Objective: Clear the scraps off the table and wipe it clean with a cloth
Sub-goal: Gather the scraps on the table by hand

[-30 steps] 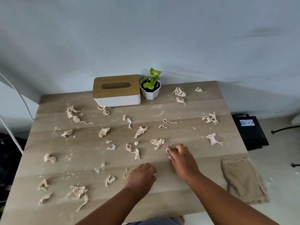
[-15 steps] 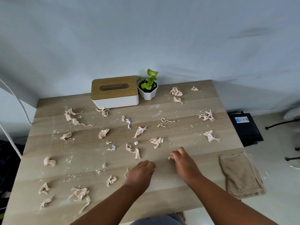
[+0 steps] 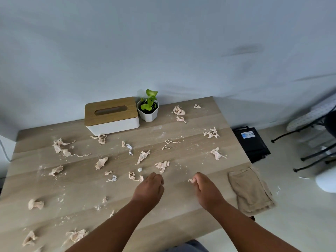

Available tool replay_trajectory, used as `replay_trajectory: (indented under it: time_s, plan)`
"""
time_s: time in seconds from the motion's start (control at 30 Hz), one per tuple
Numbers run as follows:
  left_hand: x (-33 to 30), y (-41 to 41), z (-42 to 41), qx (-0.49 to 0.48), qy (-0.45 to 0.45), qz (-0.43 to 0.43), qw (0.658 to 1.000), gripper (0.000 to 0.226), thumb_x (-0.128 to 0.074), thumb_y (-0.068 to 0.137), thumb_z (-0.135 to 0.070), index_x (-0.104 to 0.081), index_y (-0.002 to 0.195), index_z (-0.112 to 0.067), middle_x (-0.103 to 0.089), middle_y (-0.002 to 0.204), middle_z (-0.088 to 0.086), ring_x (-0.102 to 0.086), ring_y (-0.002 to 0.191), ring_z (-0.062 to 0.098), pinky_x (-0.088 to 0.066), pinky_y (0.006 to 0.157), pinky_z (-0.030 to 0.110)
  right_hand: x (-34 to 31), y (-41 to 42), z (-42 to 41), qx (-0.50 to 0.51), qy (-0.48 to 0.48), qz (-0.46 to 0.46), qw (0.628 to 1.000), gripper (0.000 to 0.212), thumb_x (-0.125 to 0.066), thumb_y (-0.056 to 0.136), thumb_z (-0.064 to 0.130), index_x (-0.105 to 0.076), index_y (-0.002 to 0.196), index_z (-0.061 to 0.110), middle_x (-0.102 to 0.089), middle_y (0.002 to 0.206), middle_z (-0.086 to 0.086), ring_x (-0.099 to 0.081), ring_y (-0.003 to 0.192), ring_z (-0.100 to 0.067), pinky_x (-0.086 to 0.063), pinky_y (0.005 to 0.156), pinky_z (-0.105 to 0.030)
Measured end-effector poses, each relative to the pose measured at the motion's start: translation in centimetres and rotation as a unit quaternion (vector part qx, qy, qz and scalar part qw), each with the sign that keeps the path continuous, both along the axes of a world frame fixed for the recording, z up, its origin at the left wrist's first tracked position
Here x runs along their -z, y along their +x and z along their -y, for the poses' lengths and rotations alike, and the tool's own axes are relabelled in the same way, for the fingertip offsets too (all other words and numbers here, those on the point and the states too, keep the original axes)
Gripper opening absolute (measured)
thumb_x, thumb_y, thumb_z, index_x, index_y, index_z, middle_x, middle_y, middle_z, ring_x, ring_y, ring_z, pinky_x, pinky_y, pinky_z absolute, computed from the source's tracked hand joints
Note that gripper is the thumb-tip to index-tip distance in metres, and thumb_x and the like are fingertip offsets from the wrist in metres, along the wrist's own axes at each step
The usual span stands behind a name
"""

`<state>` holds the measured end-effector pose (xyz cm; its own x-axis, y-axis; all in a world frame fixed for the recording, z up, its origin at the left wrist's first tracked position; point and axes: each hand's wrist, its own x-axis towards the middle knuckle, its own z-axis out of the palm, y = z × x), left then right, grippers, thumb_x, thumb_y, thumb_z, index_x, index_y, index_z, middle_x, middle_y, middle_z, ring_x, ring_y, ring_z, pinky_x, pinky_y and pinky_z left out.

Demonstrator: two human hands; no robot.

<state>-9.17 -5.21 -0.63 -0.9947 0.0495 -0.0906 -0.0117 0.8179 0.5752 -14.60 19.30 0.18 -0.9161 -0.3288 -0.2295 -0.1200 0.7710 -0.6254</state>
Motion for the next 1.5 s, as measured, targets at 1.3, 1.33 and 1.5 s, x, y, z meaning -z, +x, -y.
replay_trajectory:
  time_s: [1.3, 1.33, 1.5]
  plan:
    - [-0.4, -2.9, 1.2, -0.064, 0.002, 0.074, 0.995, 0.022, -0.049, 0.091, -0.009, -0.065, 0.097, -0.023, -0.065, 0.097, -0.007, -0.059, 0.091, 0.015, -0.047, 0.079, 0.031, 0.8, -2.7, -4.0, 0.05, 0.099, 0.017, 0.994, 0.035, -0.039, 0.109, 0.042, -0.042, 0.083, 0.019, -0.049, 0.06, 0.005, -0.058, 0.071, -0.027, -0.029, 0.056, -0.033]
    - [-0.4, -3.2, 1.0, -0.068, 0.003, 0.075, 0.995, 0.019, -0.05, 0.09, -0.01, -0.064, 0.095, -0.023, -0.064, 0.094, -0.008, -0.058, 0.089, 0.015, -0.046, 0.077, 0.031, 0.9, -3.1, -4.2, 0.047, 0.109, 0.022, 0.993, 0.037, -0.038, 0.108, 0.045, -0.042, 0.082, 0.02, -0.046, 0.059, 0.005, -0.055, 0.068, -0.025, -0.03, 0.058, -0.035]
    - [-0.7, -4.8, 0.2, -0.106, -0.013, 0.103, 0.989, 0.013, -0.051, 0.089, -0.026, -0.057, 0.1, -0.027, -0.059, 0.079, -0.007, -0.058, 0.076, 0.018, -0.044, 0.065, 0.032, 0.9, -5.4, -5.5, 0.045, 0.121, 0.023, 0.991, 0.039, -0.041, 0.106, 0.048, -0.04, 0.075, 0.024, -0.048, 0.065, 0.004, -0.049, 0.064, -0.016, -0.031, 0.058, -0.034]
